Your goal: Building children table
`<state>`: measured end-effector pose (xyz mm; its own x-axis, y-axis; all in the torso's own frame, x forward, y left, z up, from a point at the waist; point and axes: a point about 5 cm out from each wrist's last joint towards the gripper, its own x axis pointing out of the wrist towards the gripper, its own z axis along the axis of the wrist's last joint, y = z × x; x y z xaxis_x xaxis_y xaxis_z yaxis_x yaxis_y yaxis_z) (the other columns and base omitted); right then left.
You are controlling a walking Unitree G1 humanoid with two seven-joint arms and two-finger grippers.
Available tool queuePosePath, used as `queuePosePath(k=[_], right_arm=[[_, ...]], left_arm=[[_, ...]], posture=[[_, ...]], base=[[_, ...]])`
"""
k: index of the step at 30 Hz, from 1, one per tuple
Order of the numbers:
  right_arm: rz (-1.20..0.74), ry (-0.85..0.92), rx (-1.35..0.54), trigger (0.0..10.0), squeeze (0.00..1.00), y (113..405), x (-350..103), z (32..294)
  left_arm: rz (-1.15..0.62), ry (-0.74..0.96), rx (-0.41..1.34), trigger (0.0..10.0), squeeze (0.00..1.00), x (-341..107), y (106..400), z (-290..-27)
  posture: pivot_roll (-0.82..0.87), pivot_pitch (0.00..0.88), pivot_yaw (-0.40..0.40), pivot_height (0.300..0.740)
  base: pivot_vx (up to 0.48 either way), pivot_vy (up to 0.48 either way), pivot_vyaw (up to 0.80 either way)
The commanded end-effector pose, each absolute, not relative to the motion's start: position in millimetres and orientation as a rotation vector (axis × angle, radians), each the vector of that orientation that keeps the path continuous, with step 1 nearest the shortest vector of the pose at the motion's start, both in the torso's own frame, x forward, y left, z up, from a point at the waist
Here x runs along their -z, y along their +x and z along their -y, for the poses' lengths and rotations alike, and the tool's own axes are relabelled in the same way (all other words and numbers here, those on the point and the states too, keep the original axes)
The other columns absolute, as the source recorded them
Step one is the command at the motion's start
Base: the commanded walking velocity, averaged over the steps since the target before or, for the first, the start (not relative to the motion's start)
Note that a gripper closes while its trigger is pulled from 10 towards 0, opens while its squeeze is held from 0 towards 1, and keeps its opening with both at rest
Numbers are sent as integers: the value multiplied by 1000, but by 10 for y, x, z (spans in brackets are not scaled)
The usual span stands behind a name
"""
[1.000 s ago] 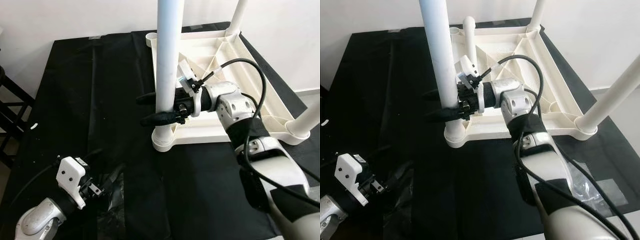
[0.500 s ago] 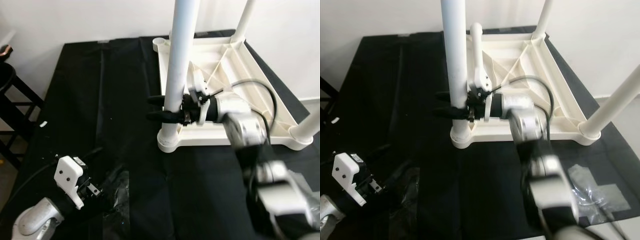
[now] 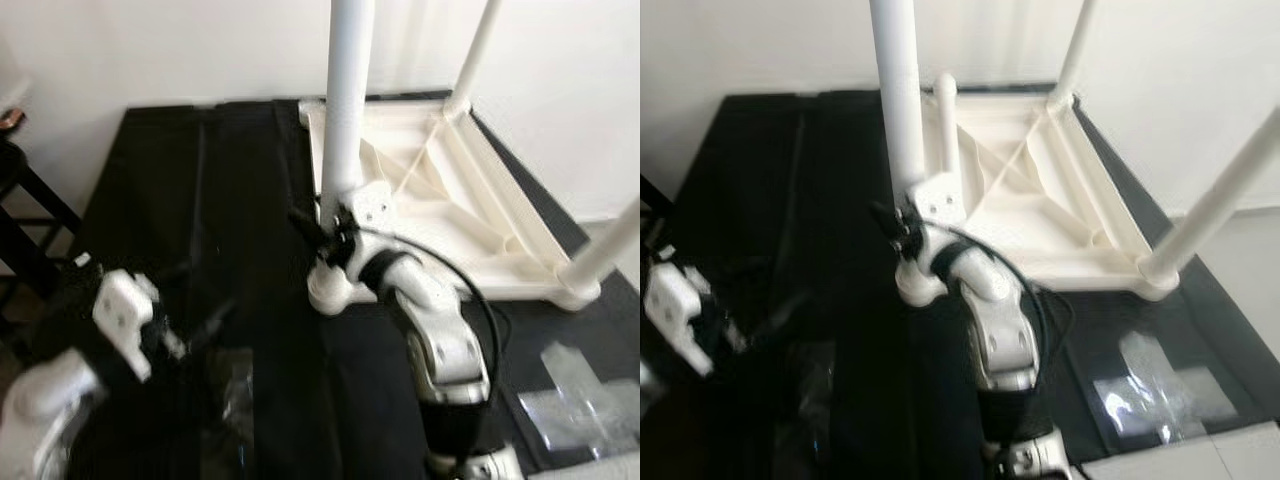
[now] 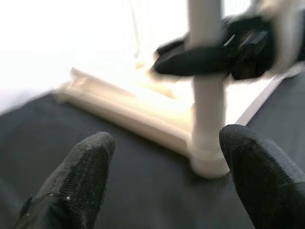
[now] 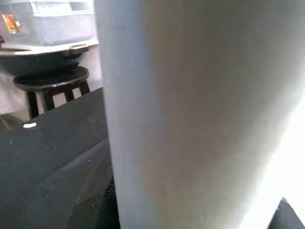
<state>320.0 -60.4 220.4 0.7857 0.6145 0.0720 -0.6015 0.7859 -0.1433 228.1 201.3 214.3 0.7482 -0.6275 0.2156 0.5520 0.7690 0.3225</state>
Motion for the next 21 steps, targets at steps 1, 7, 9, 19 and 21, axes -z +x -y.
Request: queuePosePath(k=[1, 7, 9, 19, 21], right_arm=[[-135, -109, -573, 10000, 0, 3255, -1726, 753], [-41, -72, -700, 10000, 1000, 3233, -1963, 792], [64, -88, -916, 10000, 1000, 3293, -2208, 938], [61, -310, -1190, 10000, 0, 3309, -2328, 1201], [44, -353, -1277, 10000, 0, 3348, -2336, 1231]], left_arm=[[295, 245, 661, 10000, 0, -2126, 2253, -2034], [286, 279, 662, 10000, 0, -2045, 2268, -2050], [243, 348, 642, 10000, 0, -1852, 2258, -2097], [222, 223, 664, 10000, 0, -1626, 2089, -2027], [227, 173, 700, 10000, 0, -1647, 2033, -1983]], posture=[[-40, 213, -4, 740], [-41, 213, 4, 740], [-44, 213, 3, 740], [-50, 219, -8, 740], [-55, 235, -16, 740]], base=[[0, 0, 0], [0, 0, 0], [0, 0, 0], [0, 0, 0], [0, 0, 0]])
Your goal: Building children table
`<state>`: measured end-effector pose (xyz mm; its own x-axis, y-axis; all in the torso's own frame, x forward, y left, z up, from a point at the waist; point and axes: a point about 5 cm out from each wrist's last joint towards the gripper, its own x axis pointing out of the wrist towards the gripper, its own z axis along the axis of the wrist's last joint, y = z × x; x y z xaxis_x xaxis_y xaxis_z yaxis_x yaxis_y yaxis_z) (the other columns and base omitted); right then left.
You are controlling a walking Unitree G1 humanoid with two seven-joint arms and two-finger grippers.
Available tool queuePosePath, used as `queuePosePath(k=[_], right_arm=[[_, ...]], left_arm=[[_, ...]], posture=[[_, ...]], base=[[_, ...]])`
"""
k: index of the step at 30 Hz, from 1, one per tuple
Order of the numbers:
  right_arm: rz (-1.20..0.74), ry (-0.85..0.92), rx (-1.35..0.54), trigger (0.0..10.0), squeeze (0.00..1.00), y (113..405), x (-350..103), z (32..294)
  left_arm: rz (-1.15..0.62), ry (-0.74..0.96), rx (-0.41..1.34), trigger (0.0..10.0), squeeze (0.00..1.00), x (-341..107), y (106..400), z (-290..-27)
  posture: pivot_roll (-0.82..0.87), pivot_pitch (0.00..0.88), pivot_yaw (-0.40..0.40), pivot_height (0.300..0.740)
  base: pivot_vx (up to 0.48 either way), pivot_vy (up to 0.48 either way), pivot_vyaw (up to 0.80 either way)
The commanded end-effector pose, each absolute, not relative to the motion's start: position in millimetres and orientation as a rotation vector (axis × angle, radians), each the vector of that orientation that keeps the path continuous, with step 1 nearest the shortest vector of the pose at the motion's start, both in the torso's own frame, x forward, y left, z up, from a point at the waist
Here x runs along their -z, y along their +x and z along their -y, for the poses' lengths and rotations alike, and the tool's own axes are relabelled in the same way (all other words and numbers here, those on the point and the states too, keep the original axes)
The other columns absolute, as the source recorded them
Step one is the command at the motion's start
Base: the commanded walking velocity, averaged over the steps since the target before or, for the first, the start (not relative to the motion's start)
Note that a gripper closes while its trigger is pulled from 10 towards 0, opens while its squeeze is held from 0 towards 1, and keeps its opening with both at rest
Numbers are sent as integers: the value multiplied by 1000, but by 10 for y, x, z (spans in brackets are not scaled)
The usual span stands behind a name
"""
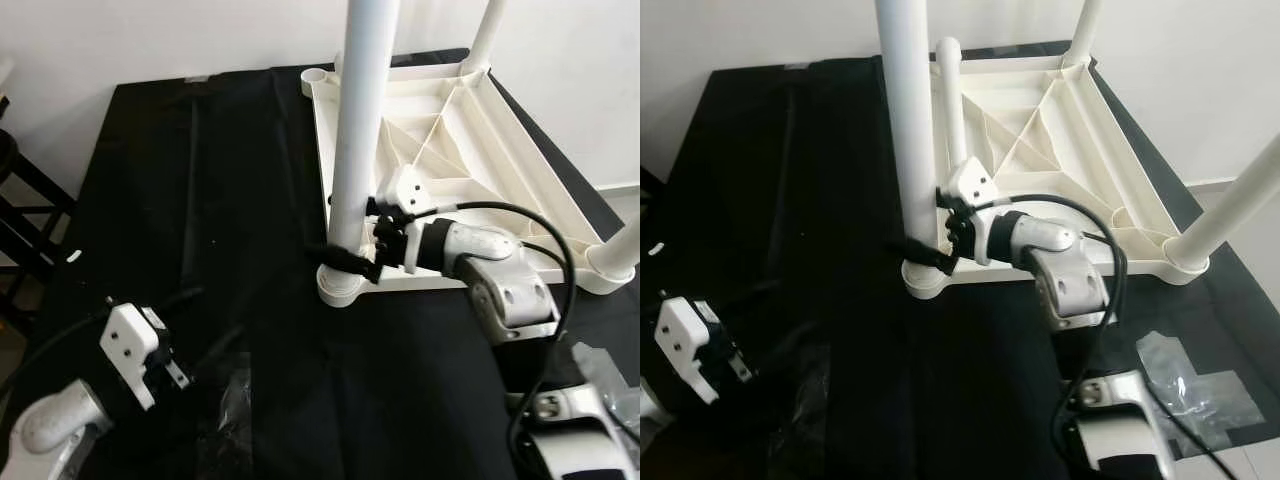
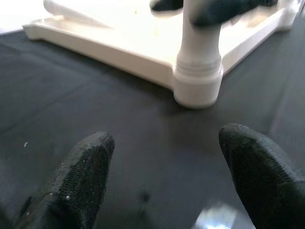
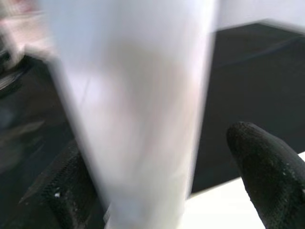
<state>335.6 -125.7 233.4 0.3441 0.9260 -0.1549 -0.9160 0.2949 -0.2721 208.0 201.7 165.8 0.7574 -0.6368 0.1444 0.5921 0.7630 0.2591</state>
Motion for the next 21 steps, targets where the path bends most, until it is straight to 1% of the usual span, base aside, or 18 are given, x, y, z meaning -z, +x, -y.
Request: queuePosePath(k=[1, 2, 6, 9, 13, 14, 15, 16, 21], right_arm=[[39, -362, -1305, 10000, 0, 3371, -2347, 1235], [32, -359, -1344, 10000, 0, 3397, -2369, 1229], [24, -351, -1378, 10000, 0, 3436, -2398, 1214], [29, -354, -1500, 10000, 0, 3559, -2534, 1153], [42, -353, -1531, 10000, 0, 3599, -2617, 1105], [48, -353, -1568, 2314, 0, 3618, -2669, 1072], [48, -353, -1568, 2314, 0, 3618, -2669, 1072], [43, -357, -1600, 0, 0, 3621, -2679, 1061], [40, -360, -1657, 0, 0, 3616, -2700, 1052]], left_arm=[[225, 159, 717, 10000, 0, -1649, 2007, -1963], [226, 123, 730, 10000, 0, -1654, 1979, -1940], [231, 97, 730, 10000, 0, -1662, 1956, -1919], [265, 51, 725, 10000, 0, -1683, 1885, -1852], [270, 43, 727, 10000, 0, -1686, 1842, -1823], [263, 48, 734, 10000, 0, -1678, 1802, -1804], [263, 48, 734, 10000, 0, -1678, 1802, -1804], [256, 49, 742, 10000, 0, -1676, 1775, -1790], [246, 33, 744, 10000, 0, -1679, 1729, -1769]], posture=[[-55, 235, -16, 740], [-56, 242, -23, 740], [-52, 250, -31, 740], [-45, 270, -52, 740], [-39, 281, -59, 740], [-36, 288, -67, 740], [-36, 288, -67, 740], [-33, 292, -70, 740], [-40, 303, -75, 740]], base=[[0, 0, 0], [0, 0, 0], [0, 0, 0], [0, 0, 0], [0, 0, 0], [0, 0, 0], [0, 0, 0], [0, 0, 0], [0, 0, 0]])
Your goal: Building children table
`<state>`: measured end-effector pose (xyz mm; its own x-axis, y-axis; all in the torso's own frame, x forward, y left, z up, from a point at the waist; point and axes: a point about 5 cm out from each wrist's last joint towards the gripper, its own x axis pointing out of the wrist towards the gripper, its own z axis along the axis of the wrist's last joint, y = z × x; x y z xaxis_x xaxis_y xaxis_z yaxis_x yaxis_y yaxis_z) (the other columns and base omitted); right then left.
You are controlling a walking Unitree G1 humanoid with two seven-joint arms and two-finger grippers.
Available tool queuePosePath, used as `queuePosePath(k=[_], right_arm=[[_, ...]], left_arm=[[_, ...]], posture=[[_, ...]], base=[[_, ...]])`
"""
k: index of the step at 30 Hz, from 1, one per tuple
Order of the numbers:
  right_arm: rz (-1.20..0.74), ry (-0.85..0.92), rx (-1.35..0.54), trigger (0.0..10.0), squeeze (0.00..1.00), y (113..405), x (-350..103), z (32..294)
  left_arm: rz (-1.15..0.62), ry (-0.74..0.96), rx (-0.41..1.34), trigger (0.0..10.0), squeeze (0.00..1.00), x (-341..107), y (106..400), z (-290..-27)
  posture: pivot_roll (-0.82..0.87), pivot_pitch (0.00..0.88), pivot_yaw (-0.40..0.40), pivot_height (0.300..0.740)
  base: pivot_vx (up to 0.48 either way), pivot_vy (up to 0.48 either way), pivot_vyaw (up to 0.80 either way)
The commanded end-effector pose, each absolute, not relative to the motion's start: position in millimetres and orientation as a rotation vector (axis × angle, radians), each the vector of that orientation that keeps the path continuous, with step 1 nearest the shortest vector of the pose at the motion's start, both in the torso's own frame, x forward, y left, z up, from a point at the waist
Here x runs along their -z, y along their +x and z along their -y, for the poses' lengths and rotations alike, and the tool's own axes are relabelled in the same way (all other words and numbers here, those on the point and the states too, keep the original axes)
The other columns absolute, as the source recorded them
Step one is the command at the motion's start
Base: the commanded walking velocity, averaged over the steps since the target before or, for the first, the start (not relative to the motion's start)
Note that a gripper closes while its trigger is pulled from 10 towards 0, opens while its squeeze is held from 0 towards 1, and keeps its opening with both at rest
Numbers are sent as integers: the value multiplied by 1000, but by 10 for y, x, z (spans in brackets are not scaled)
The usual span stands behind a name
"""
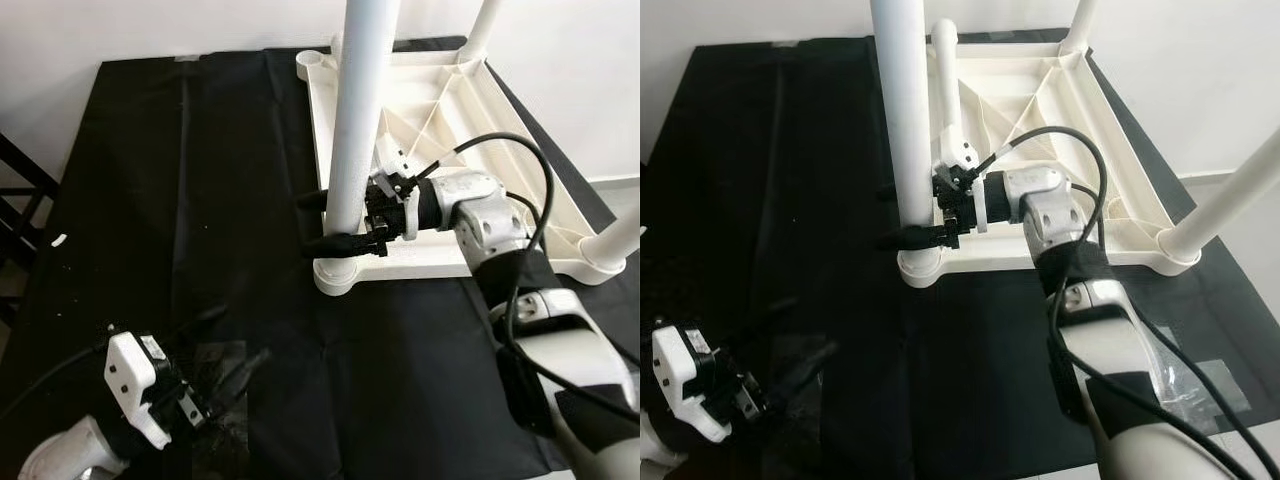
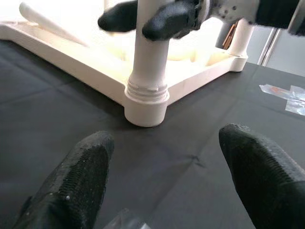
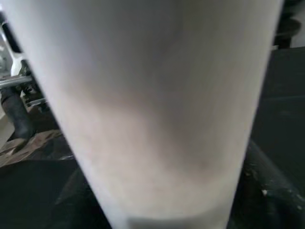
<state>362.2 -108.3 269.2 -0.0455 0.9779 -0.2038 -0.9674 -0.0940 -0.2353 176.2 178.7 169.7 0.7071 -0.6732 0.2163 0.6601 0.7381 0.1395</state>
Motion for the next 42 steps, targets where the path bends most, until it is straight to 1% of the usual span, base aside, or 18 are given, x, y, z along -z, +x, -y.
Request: queuePosePath(k=[1, 7, 13, 14, 15, 16, 18, 20, 21, 24, 29, 30, 31, 32, 33, 34, 40, 42], right_arm=[[40, -360, -1657, 0, 0, 3616, -2700, 1052], [55, -341, -1668, 0, 0, 3610, -2653, 1100], [105, -334, -1495, 0, 0, 3569, -2515, 1271], [90, -276, -1307, 0, 0, 3567, -2370, 1229], [-27, -248, -938, 0, 0, 3368, -1906, 1097], [-27, -248, -938, 0, 0, 3368, -1906, 1097], [-108, -269, -649, 0, 0, 3067, -1630, 1088], [-120, -274, -594, 0, 0, 3006, -1597, 1096], [-79, -286, -620, 0, 0, 2976, -1609, 926], [-37, -285, -678, 0, 0, 2942, -1609, 690], [-43, -264, -733, 0, 0, 2967, -1597, 614], [-41, -248, -768, 9137, 0, 2999, -1622, 602], [-21, -181, -819, 10000, 0, 3019, -1703, 579], [-21, -181, -819, 10000, 0, 3019, -1703, 579], [5, -132, -889, 10000, 239, 2981, -1808, 527], [37, -101, -977, 10000, 1000, 2930, -1904, 478], [151, -107, -1272, 10000, 1000, 2909, -2268, 512], [204, -200, -1404, 10000, 969, 2974, -2401, 625]], left_arm=[[246, 33, 744, 10000, 0, -1679, 1729, -1769], [248, 14, 728, 10000, 0, -1675, 1756, -1758], [242, 13, 730, 10000, 0, -1660, 1793, -1761], [241, 16, 734, 10000, 0, -1658, 1807, -1767], [240, 18, 737, 10000, 0, -1655, 1839, -1784], [240, 18, 737, 10000, 0, -1655, 1839, -1784], [240, 16, 736, 10000, 0, -1654, 1863, -1797], [240, 15, 735, 10000, 0, -1657, 1869, -1801], [235, 18, 742, 10000, 0, -1642, 1899, -1808], [222, 20, 752, 10000, 0, -1613, 1945, -1831], [211, 21, 756, 10000, 0, -1590, 1970, -1858], [210, 22, 753, 10000, 0, -1583, 1980, -1868], [211, 19, 746, 10000, 0, -1579, 1991, -1876], [211, 19, 746, 10000, 0, -1579, 1991, -1876], [214, 14, 738, 10000, 0, -1577, 2004, -1884], [216, 10, 733, 10000, 0, -1578, 2013, -1887], [192, -2, 764, 10000, 0, -1568, 2014, -1879], [186, 1, 776, 10000, 0, -1572, 1992, -1879]], posture=[[-40, 303, -75, 740], [-76, 295, -81, 740], [-95, 293, -79, 740], [-108, 291, -82, 740], [-125, 292, -65, 740], [-125, 292, -65, 740], [-125, 292, -65, 740], [-132, 295, -63, 740], [-133, 264, -27, 740], [-130, 250, -21, 740], [-125, 236, -24, 740], [-124, 231, -26, 740], [-126, 227, -26, 740], [-126, 227, -26, 740], [-127, 226, -24, 740], [-125, 225, -21, 740], [-91, 237, -11, 740], [-76, 250, -4, 740]], base=[[0, 0, 0], [0, 0, 0], [0, 0, 0], [0, 0, 0], [0, 0, 0], [0, 0, 0], [0, 0, 0], [0, 0, 0], [0, 0, 0], [0, 0, 0], [0, 0, 0], [0, 0, 0], [0, 0, 0], [0, 0, 0], [0, 0, 0], [0, 0, 0], [0, 0, 0], [0, 0, 0]])
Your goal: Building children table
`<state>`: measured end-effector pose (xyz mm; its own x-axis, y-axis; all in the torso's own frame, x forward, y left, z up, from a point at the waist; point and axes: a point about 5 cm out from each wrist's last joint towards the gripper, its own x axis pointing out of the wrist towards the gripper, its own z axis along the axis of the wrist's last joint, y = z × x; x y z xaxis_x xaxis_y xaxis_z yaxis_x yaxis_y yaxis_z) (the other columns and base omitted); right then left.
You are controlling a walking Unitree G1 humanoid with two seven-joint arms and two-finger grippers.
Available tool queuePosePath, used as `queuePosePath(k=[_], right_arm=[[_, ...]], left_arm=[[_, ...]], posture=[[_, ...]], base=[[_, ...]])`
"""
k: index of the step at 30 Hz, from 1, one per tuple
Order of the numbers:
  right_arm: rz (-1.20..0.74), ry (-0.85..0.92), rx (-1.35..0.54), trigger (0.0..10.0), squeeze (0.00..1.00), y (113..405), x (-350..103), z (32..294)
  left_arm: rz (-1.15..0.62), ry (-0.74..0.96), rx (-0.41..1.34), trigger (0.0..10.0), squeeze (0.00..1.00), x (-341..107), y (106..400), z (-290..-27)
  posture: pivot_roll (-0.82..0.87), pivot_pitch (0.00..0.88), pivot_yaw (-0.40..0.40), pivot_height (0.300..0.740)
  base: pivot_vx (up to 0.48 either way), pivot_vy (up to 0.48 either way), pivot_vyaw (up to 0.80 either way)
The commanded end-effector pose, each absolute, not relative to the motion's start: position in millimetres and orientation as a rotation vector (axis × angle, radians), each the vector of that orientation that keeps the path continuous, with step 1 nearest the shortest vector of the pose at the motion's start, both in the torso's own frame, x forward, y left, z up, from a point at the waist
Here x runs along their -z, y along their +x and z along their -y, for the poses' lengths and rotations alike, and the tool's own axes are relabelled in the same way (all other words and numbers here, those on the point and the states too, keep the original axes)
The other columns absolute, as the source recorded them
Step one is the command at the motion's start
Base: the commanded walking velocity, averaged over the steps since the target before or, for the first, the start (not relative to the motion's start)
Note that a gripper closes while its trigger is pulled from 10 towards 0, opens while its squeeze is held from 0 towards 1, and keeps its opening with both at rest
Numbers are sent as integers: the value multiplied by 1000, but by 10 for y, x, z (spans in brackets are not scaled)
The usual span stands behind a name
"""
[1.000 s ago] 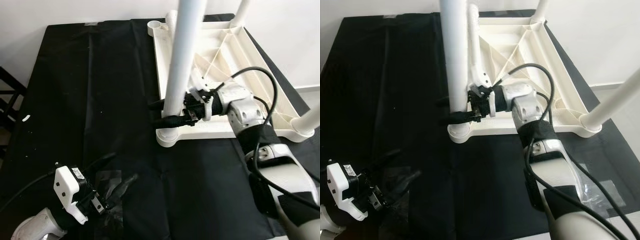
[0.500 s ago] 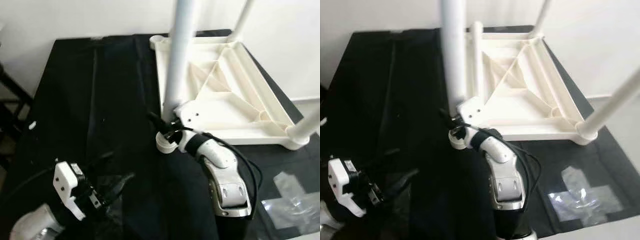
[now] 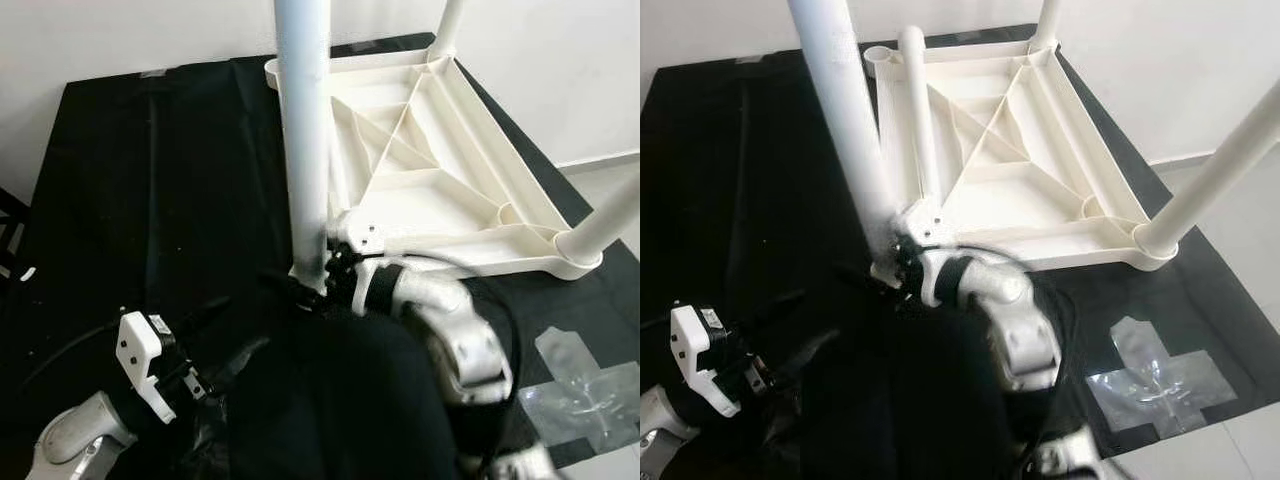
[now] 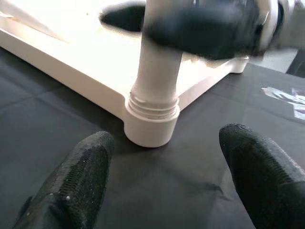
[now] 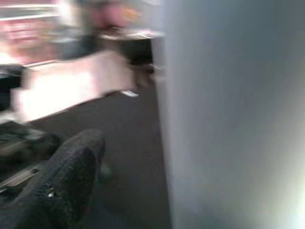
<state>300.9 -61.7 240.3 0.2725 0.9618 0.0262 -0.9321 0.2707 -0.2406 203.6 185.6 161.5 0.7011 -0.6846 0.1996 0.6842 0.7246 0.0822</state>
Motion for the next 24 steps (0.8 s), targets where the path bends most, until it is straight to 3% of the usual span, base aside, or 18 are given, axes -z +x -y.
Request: queuePosePath(k=[1, 2, 3, 18, 19, 20, 24], right_arm=[[204, -200, -1404, 10000, 969, 2974, -2401, 625], [213, -239, -1461, 10000, 769, 2995, -2435, 677], [200, -289, -1503, 10000, 0, 3076, -2468, 756], [91, -293, -1644, 10000, 0, 3547, -2769, 993], [79, -291, -1668, 8471, 0, 3568, -2766, 999], [74, -295, -1683, 0, 0, 3582, -2767, 997], [63, -302, -1706, 0, 0, 3596, -2781, 979]], left_arm=[[186, 1, 776, 10000, 0, -1572, 1992, -1879], [186, 1, 777, 10000, 0, -1574, 1982, -1881], [186, 0, 777, 10000, 0, -1576, 1971, -1883], [157, -4, 789, 10000, 0, -1577, 1889, -1892], [155, -5, 788, 10000, 0, -1578, 1882, -1892], [154, -6, 788, 10000, 0, -1579, 1876, -1890], [151, -5, 787, 10000, 0, -1578, 1867, -1884]], posture=[[-76, 250, -4, 740], [-75, 251, -4, 740], [-66, 259, -1, 740], [-18, 282, -1, 740], [-18, 282, -1, 740], [-16, 283, 0, 740], [-18, 282, -1, 740]], base=[[0, 0, 0], [0, 0, 0], [0, 0, 0], [0, 0, 0], [0, 0, 0], [0, 0, 0], [0, 0, 0]])
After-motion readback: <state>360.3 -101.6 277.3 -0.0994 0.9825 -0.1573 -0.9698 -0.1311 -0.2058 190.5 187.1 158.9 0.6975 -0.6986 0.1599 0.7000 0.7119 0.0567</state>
